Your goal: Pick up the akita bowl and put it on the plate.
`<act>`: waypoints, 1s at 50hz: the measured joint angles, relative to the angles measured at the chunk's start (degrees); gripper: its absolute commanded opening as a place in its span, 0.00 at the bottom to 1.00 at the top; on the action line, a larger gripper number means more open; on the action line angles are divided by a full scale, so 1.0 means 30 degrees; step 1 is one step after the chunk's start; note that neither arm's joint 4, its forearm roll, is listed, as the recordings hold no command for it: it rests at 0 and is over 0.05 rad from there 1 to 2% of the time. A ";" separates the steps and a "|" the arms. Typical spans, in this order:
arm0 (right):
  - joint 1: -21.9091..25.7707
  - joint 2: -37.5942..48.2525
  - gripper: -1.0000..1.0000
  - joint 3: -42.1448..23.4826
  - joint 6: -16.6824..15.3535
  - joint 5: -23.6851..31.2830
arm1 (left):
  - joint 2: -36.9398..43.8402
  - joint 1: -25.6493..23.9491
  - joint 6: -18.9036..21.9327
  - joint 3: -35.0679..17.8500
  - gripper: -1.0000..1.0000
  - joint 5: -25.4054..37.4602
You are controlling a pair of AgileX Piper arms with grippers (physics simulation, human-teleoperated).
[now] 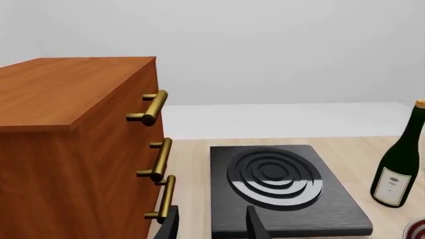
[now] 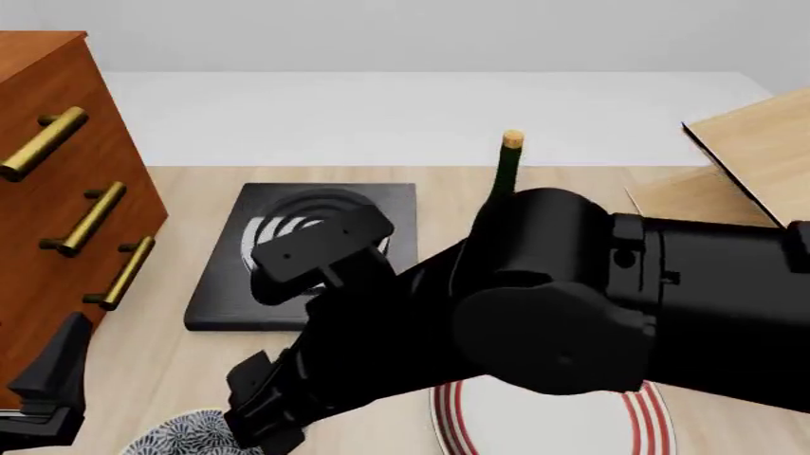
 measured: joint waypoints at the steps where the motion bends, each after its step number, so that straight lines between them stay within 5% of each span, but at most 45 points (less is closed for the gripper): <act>1: -0.0007 0.0019 1.00 0.0113 0.0039 -0.0128 | -0.0002 -0.0008 0.0001 0.0000 1.00 -0.0001; 50: 0.0391 0.1163 1.00 0.3970 0.2620 -0.5662 | -0.0012 -0.0085 0.0022 -0.0012 1.00 -0.0007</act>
